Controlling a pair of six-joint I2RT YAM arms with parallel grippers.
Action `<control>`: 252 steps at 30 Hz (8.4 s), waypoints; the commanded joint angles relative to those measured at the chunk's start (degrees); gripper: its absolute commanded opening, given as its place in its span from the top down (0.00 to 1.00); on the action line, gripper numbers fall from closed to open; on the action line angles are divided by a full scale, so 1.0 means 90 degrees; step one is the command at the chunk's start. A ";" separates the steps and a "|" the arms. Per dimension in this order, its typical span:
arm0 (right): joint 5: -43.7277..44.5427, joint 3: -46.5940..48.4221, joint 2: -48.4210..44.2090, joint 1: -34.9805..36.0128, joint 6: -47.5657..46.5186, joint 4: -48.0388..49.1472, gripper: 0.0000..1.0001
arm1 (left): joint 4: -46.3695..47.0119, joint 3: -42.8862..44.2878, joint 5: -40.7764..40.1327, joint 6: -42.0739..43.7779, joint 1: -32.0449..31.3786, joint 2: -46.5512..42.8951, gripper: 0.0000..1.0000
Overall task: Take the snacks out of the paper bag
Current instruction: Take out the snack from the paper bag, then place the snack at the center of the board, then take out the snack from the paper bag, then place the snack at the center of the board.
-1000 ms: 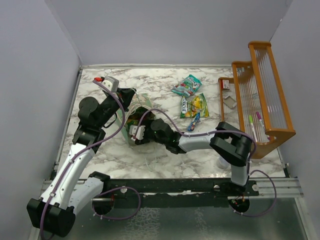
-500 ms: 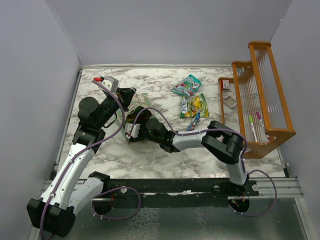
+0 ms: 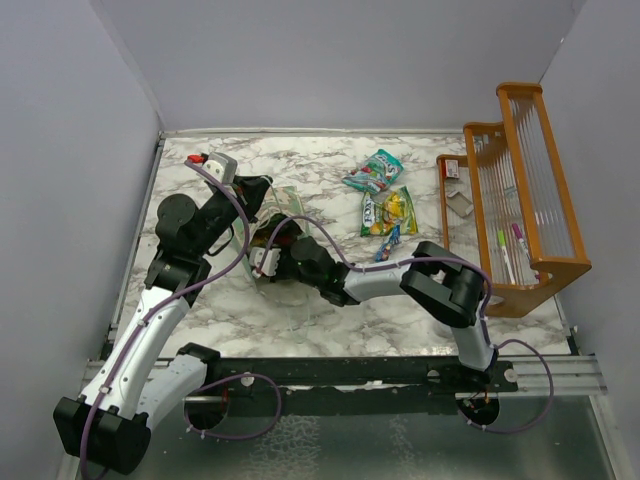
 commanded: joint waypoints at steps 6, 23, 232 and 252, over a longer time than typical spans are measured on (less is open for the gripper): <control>-0.0358 -0.0290 -0.0812 -0.0056 0.0216 0.0021 0.96 | 0.0108 0.0088 -0.0193 0.0088 -0.0012 -0.0110 1.00; -0.0518 -0.0882 -0.2334 -0.0050 0.0764 -0.0399 0.99 | 0.0104 0.0084 -0.0214 0.0064 -0.0014 0.0104 1.00; -0.3040 -0.2491 -0.6077 -0.0292 -0.1138 -0.0405 0.98 | 0.0061 0.0088 -0.0404 0.0014 -0.0104 0.0055 1.00; 0.2078 -0.3657 -0.6211 -0.0560 -0.1012 0.2450 0.98 | 0.0061 0.0098 -0.0373 -0.0018 -0.0108 0.0133 1.00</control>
